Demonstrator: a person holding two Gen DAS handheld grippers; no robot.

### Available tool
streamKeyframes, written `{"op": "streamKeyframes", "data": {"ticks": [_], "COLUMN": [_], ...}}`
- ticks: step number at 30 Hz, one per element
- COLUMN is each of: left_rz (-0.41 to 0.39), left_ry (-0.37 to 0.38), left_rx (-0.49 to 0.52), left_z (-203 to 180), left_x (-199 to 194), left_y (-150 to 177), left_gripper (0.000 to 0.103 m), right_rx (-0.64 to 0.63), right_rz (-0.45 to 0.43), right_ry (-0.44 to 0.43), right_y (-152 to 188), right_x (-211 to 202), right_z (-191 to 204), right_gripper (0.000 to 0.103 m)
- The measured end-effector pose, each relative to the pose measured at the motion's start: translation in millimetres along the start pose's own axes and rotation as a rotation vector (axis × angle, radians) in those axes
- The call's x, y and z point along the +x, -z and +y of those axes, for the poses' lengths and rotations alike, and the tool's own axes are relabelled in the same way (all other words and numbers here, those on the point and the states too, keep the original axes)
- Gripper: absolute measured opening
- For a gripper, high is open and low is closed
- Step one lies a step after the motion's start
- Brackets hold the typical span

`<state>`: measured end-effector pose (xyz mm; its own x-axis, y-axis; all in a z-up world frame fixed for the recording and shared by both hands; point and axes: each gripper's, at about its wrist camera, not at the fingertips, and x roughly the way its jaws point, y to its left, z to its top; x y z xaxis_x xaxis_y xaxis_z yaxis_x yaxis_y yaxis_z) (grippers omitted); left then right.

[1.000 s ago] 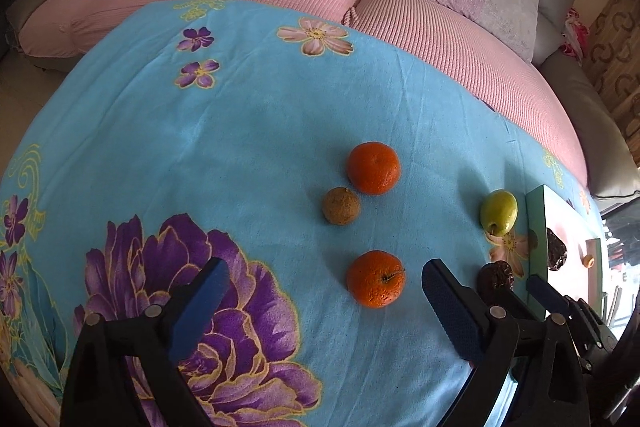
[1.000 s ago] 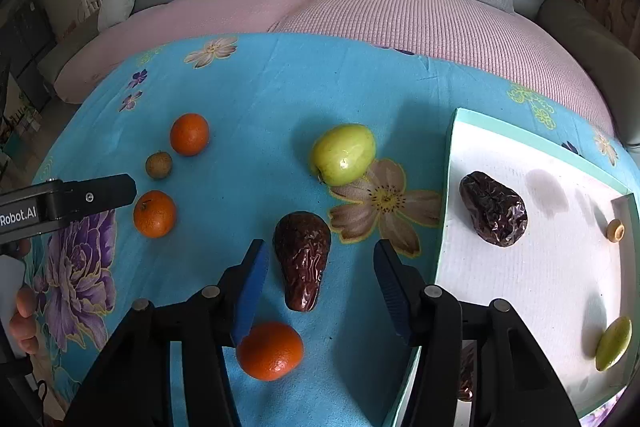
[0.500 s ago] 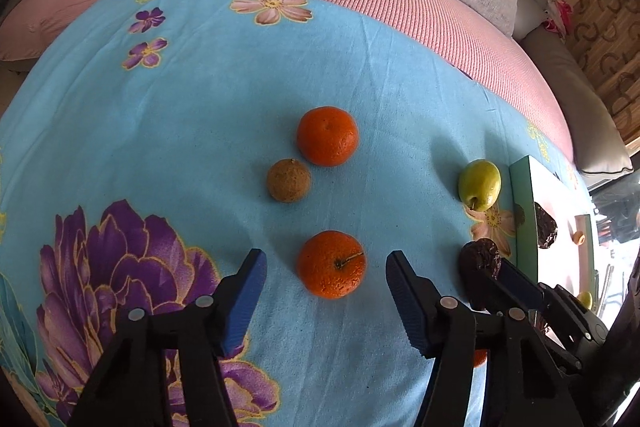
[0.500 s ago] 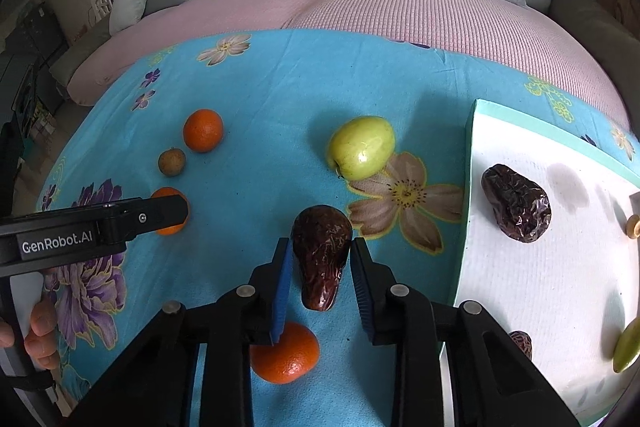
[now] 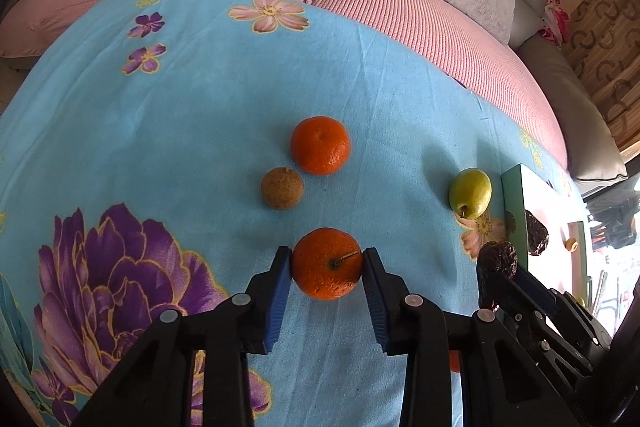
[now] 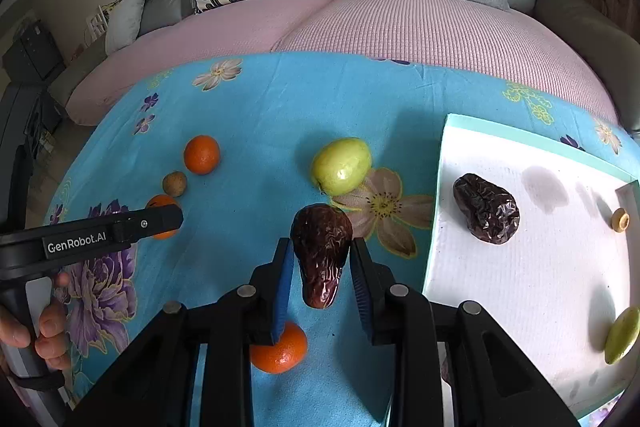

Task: Organize fruits
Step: 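Grasp the pear-shaped dark red date with the right tool while the left tool grasps a tangerine, then carry the date in the right tool while the left tool carries the tangerine over the tray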

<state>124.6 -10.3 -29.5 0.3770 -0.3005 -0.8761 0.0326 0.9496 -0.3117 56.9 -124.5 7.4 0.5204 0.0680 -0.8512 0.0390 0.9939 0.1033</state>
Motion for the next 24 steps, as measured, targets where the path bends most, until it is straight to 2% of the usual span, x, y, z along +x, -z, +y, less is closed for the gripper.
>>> {"op": "streamKeyframes", "data": {"ticks": [13,19,24], "left_rz": [-0.104,-0.131,-0.13], "left_ry": [0.038,0.05,0.064], "left_rx": [0.02,0.049,0.087], "left_z": [-14,-29,-45], "left_x": [-44,-55,-55], "left_y": [-4,-1,3], "left_gripper": [0.038,0.038,0.038], "right_rx": [0.075,0.115,0.183], "right_rz": [-0.134,-0.138,-0.138], "right_ry": [0.096,0.122,0.158], "right_y": [0,4,8], "right_x": [-59,-70,-77], "right_z": [-23,-35,-62], "right_gripper": [0.03,0.03,0.03]}}
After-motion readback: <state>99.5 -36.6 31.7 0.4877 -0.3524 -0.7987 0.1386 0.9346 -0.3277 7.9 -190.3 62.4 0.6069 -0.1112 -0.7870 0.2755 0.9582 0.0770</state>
